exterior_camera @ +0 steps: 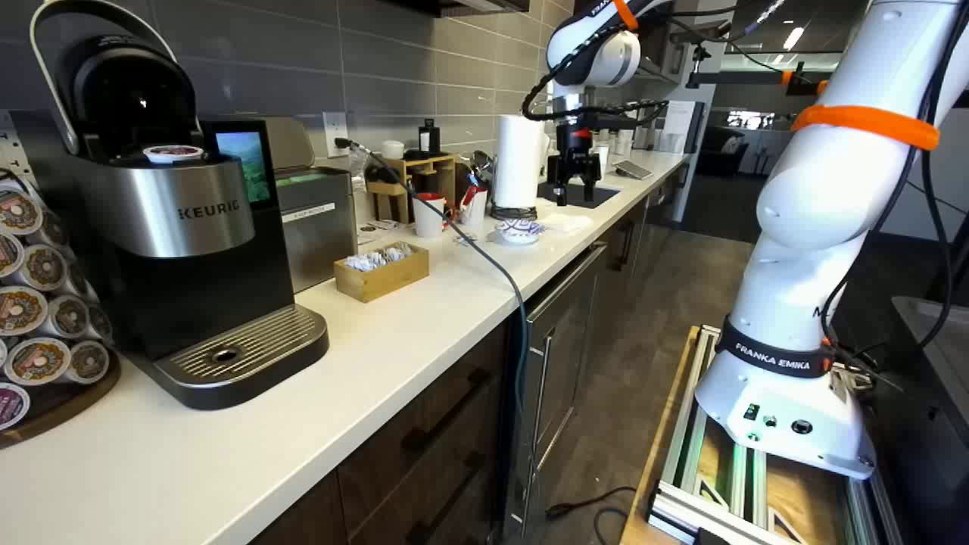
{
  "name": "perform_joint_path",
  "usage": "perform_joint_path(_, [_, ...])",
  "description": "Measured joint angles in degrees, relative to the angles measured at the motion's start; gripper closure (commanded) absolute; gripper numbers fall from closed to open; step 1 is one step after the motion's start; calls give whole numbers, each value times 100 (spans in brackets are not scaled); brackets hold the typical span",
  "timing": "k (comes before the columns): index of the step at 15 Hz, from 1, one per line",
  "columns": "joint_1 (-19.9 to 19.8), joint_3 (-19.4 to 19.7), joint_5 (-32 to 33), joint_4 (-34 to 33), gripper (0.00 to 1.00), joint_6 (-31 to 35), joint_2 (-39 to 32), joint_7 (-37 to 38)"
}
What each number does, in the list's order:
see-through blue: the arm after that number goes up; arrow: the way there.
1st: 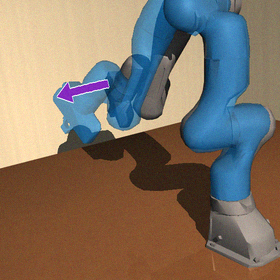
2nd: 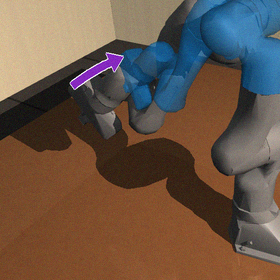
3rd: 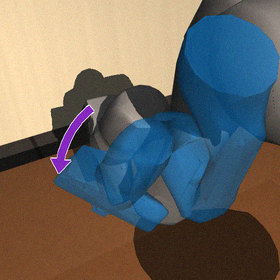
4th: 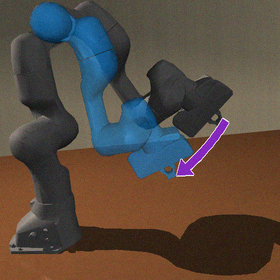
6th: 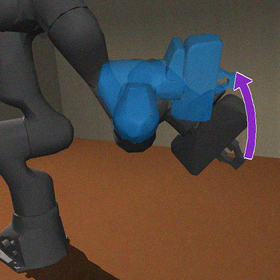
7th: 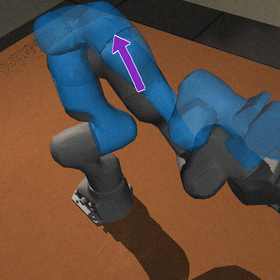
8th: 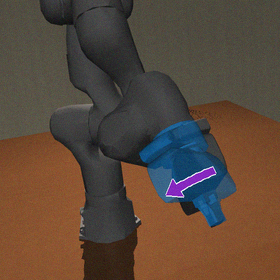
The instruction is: Put one sachet inside the box on the left.
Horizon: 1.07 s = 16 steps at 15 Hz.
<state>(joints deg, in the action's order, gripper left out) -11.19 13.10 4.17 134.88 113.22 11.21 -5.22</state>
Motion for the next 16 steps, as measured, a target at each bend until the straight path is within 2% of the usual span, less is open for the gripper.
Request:
perform_joint_path(8, [0,3,-111,-30,0,153,0,-183])
perform_joint_path(12, [22,80,-842,-345,0,913,-47,-1087])
perform_joint_path(16, [143,128,-1802,-884,0,1327,-330,-1845])
